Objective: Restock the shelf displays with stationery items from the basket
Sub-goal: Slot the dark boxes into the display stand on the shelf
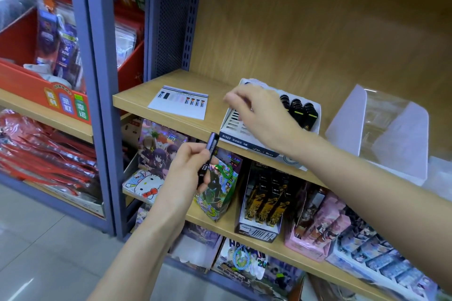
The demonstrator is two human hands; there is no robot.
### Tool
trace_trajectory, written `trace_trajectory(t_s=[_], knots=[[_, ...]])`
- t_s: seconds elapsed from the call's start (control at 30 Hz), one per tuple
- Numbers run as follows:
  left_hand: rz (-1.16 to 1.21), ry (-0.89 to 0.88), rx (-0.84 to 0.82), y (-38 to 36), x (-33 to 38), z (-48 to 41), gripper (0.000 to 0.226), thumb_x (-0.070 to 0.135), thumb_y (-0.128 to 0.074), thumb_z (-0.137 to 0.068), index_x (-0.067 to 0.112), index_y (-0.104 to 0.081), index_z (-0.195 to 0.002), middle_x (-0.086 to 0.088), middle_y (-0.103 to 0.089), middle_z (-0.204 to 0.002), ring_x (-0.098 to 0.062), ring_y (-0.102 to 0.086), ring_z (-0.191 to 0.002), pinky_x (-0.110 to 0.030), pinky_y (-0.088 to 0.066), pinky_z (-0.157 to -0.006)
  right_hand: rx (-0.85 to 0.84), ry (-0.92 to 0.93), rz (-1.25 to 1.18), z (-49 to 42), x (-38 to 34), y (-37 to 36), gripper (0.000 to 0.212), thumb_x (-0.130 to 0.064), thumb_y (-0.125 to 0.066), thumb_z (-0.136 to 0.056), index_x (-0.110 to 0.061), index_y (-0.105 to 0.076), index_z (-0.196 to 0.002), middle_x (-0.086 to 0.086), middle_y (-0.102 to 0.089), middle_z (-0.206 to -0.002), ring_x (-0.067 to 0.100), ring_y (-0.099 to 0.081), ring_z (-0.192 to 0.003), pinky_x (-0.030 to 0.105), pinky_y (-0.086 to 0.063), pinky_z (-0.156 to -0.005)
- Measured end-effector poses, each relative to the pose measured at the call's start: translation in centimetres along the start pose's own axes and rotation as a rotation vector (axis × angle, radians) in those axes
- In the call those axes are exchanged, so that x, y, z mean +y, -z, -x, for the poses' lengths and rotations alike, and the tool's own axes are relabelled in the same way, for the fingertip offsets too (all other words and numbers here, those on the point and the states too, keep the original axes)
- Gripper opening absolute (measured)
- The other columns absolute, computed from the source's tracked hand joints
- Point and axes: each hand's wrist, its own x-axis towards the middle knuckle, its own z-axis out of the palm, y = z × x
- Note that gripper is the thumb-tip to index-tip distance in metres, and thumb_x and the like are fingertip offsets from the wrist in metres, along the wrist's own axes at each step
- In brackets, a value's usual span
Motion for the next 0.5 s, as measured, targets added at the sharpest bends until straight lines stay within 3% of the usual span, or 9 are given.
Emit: trace_trajectory(t_s=[0.1, 0.17, 0.23, 0.37, 0.5], knots=[[-0.165, -0.119, -0.018, -0.1, -0.1, 0.9, 0.009, 0.016, -0.059, -0.091, 0.021, -0.057, -0.098, 0.007, -0.057, -0.081, -0.005, -0.046, -0.061, -0.017, -0.038, -0.059, -0.223, -0.131, -0.124, 2.6, -1.4, -0.2, 0.035, -0.033, -0.043, -0.099, -0.009, -0.067, -0.090, 0.008, -0.067, -0.073, 0.015, -0.062, -0.062, 0.031, -0.050, -0.070], [-0.224, -0.177, -0.024, -0.1, -0.2, 1.0, 0.017, 0.016, -0.066, -0.086, 0.024, -0.060, -0.100, 0.013, -0.061, -0.084, -0.001, -0.052, -0.071, -0.016, -0.041, -0.065, -0.315, -0.200, -0.254, 3.7, -1.3, -0.3, 0.019, -0.026, -0.053, -0.096, -0.013, -0.065, -0.091, 0.004, -0.066, -0.065, 0.014, -0.065, -0.059, 0.030, -0.055, -0.069], [-0.247, -0.206, -0.002, -0.2, -0.1, 1.1, 0.020, 0.014, -0.071, -0.082, 0.023, -0.063, -0.098, 0.013, -0.066, -0.085, 0.005, -0.056, -0.074, -0.011, -0.043, -0.064, -0.307, -0.250, -0.392, 4.4, -0.8, -0.1, 0.003, -0.017, -0.059, -0.092, -0.016, -0.062, -0.092, -0.001, -0.064, -0.063, 0.015, -0.067, -0.062, 0.033, -0.059, -0.071], [-0.102, -0.150, 0.046, -0.4, 0.4, 1.3, 0.021, 0.009, -0.070, -0.082, 0.012, -0.063, -0.101, 0.009, -0.067, -0.073, 0.002, -0.057, -0.055, -0.010, -0.045, -0.054, -0.186, -0.334, -0.618, 6.1, 0.2, 0.9, 0.012, -0.006, -0.062, -0.088, -0.016, -0.058, -0.086, 0.004, -0.063, -0.072, 0.016, -0.070, -0.072, 0.029, -0.059, -0.073], [0.024, -0.177, 0.079, -1.1, 0.6, 1.5, 0.016, 0.006, -0.066, -0.084, 0.012, -0.061, -0.098, -0.001, -0.065, -0.080, -0.002, -0.062, -0.062, -0.008, -0.047, -0.058, -0.220, -0.325, -0.492, 8.4, 1.4, 1.4, 0.013, -0.016, -0.069, -0.084, -0.023, -0.059, -0.086, 0.001, -0.071, -0.078, 0.015, -0.070, -0.079, 0.028, -0.056, -0.078]])
